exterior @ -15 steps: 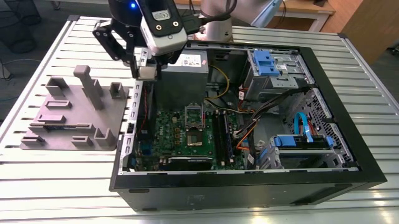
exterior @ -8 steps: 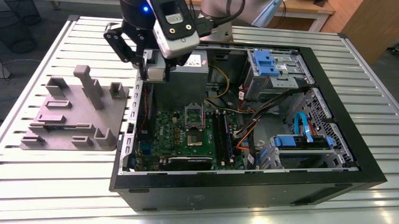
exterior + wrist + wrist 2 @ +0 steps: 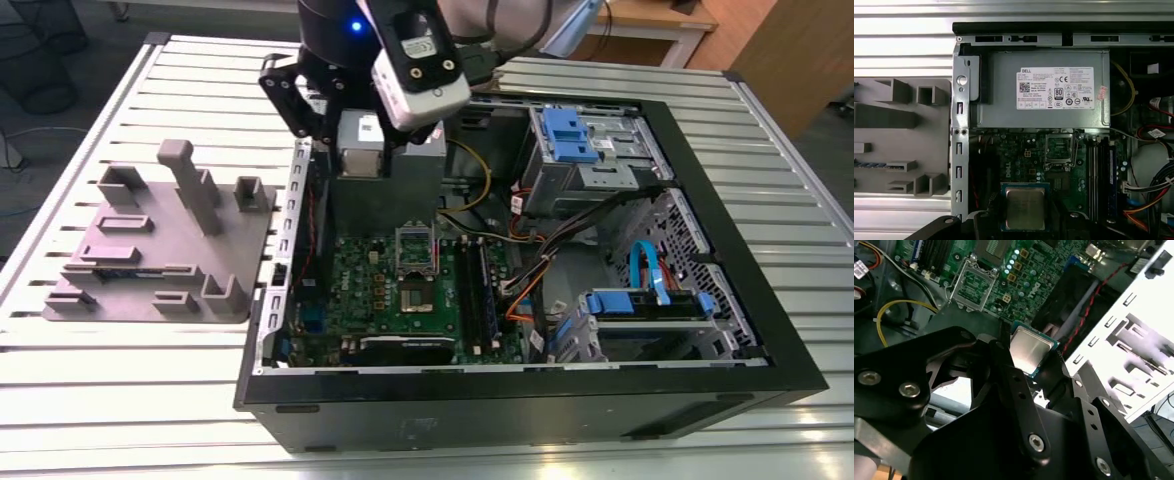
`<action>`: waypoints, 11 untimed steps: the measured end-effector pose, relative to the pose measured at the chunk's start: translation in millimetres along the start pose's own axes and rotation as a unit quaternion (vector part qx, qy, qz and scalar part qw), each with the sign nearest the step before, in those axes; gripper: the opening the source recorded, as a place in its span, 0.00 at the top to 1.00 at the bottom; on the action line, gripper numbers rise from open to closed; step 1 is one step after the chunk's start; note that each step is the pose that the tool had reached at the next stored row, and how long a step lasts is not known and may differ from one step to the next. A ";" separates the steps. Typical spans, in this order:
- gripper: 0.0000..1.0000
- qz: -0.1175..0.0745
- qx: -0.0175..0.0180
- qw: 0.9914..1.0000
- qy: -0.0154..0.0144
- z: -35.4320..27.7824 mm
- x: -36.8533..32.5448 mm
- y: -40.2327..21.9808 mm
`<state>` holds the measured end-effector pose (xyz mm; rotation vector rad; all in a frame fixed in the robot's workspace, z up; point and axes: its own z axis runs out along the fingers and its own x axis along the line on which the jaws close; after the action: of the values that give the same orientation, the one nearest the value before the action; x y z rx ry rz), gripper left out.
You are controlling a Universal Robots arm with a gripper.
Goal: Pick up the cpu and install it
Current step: 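Pick up the cpu and move it towards the insertion slot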
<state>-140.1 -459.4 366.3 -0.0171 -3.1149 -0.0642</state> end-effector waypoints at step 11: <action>0.53 0.000 0.000 1.000 0.000 1.4 -5.3 -3.4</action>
<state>-134.8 -462.8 364.7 -0.0169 -3.1149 -0.0641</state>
